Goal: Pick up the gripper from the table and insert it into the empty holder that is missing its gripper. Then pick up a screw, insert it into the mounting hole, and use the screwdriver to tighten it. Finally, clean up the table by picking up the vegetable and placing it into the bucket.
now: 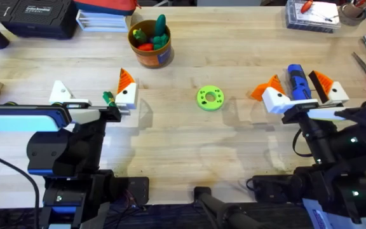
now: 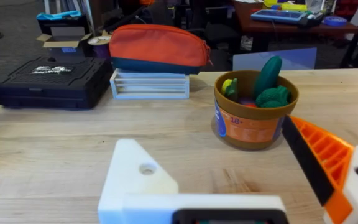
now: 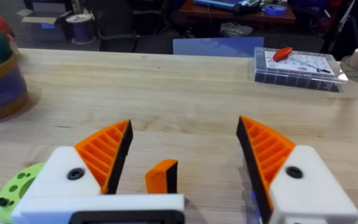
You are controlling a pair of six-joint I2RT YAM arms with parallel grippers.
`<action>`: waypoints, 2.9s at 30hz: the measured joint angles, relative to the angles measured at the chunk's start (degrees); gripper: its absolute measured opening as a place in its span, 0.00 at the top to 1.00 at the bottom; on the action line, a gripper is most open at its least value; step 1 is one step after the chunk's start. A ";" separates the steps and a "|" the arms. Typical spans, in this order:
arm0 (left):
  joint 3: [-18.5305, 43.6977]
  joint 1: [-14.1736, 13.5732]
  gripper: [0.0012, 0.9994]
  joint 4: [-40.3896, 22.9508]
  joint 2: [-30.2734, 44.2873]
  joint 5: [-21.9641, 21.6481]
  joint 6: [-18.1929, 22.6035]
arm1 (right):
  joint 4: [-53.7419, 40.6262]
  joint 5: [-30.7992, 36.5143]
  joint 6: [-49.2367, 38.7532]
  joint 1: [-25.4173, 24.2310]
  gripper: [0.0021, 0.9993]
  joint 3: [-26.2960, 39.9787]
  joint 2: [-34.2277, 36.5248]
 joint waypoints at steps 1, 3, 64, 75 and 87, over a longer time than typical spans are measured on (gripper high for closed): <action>0.00 0.00 0.01 0.00 0.00 0.00 0.00 | 0.00 0.00 0.00 0.00 0.00 0.00 0.00; 0.00 0.00 0.01 0.00 -0.02 0.00 0.00 | -0.02 0.00 0.00 0.00 0.01 0.00 0.00; 51.95 0.00 0.01 -25.33 43.50 24.59 1.23 | -49.02 -2.82 2.86 0.00 0.00 41.42 29.35; 51.93 0.00 0.01 -27.28 43.52 24.55 1.28 | -64.41 -2.82 2.86 0.00 0.01 41.42 29.35; 23.51 -0.98 0.01 5.01 20.80 23.69 1.33 | -64.50 -2.82 2.86 0.00 0.01 41.46 29.35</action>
